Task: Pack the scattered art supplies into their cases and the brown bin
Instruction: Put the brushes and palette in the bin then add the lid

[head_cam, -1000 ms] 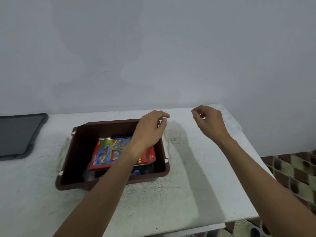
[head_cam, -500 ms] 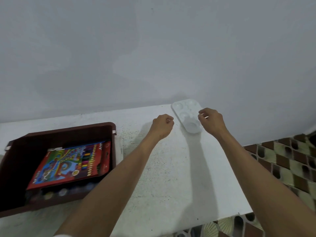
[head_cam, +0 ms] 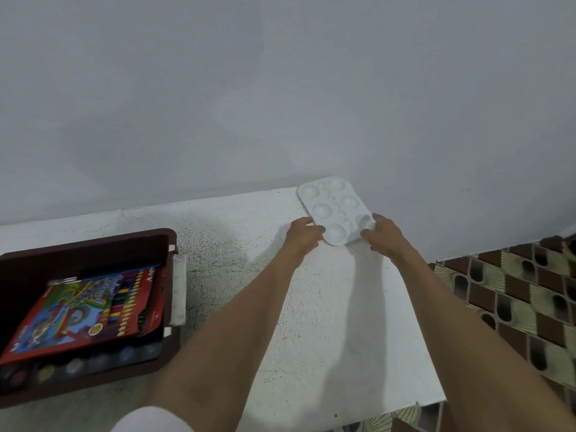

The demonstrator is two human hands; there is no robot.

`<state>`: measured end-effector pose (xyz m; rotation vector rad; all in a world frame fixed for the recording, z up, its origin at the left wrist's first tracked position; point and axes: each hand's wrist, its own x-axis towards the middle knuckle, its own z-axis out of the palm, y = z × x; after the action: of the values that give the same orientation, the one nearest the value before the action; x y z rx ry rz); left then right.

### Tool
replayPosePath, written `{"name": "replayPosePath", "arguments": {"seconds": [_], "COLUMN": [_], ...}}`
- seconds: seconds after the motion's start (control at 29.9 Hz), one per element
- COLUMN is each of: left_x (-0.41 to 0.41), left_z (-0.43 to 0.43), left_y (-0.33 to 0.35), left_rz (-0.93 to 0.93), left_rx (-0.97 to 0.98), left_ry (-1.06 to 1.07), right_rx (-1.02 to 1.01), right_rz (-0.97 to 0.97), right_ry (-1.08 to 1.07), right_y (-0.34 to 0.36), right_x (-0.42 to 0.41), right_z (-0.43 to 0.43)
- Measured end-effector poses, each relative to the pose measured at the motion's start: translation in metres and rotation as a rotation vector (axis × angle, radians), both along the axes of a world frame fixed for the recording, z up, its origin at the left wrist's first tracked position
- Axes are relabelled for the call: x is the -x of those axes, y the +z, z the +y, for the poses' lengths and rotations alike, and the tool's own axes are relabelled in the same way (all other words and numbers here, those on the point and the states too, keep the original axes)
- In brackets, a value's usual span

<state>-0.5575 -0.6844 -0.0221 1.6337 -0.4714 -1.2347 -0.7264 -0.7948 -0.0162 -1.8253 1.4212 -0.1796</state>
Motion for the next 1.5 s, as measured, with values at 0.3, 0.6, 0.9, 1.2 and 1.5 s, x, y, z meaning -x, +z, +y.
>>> {"name": "replayPosePath", "arguments": {"seconds": [0.3, 0.6, 0.9, 1.2, 1.5], "left_x": [-0.022, -0.054, -0.115, -0.219, -0.272], "left_z": [0.026, 0.074, 0.155, 0.28, 0.389], "left_y": [0.008, 0.058, 0.111, 0.145, 0.123], "left_rz": [-0.105, -0.088, -0.136, -0.403, -0.635], "left_rx": [-0.074, 0.081, 0.278, 0.358, 0.17], "left_ry": [0.02, 0.033, 0.253, 0.427, 0.194], "right_rx": [-0.182, -0.403, -0.378, -0.19, 0.119], "right_rz": [-0.485, -0.87, -0.955, -0.801, -0.591], "right_ry": [-0.377, -0.188, 0.11, 0.401, 0.559], "right_y": [0.003, 0.055, 0.114, 0.136, 0.132], "right_x": [-0.004, -0.042, -0.106, -0.183, -0.243], "right_z": [0.02, 0.076, 0.149, 0.227, 0.288]}}
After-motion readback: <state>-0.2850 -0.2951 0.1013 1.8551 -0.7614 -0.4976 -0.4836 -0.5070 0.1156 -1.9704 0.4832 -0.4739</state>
